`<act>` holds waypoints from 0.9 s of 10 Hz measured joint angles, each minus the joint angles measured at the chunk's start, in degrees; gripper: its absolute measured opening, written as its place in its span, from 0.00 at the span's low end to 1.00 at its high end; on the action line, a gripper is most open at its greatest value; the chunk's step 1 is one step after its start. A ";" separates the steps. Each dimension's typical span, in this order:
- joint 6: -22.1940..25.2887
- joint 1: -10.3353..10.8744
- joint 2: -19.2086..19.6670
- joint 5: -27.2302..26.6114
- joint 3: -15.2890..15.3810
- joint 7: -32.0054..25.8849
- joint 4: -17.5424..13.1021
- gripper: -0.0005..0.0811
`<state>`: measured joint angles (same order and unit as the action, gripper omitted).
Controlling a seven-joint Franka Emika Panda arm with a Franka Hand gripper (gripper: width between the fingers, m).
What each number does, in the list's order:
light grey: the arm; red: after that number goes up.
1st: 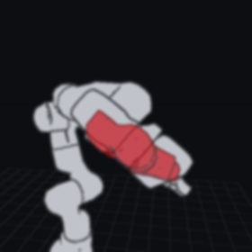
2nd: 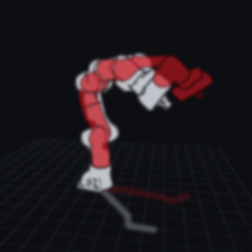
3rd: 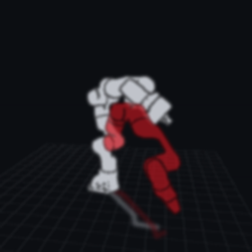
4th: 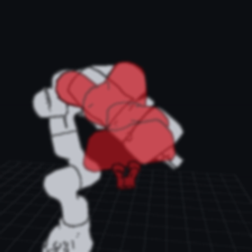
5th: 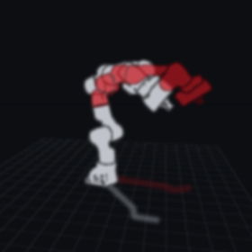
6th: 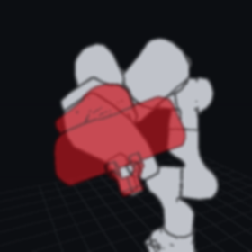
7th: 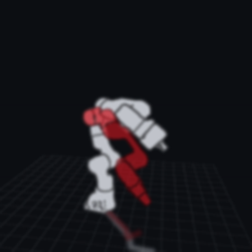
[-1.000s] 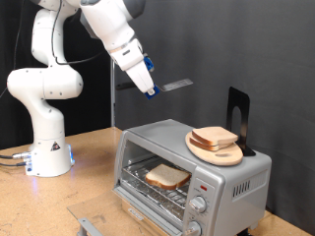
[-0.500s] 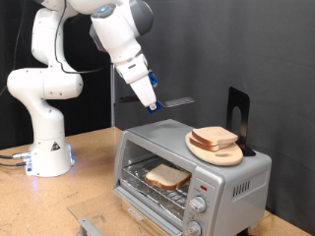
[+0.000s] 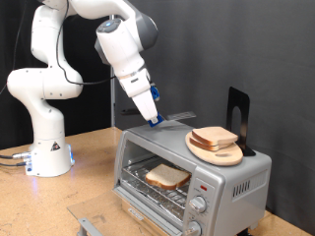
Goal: Make a piece of toast with the oven
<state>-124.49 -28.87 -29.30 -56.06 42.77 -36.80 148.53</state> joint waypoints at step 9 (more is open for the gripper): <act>-3.64 -0.14 3.63 -0.01 0.85 -0.01 -0.45 0.84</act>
<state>-128.14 -29.00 -25.67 -56.06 43.62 -36.81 148.08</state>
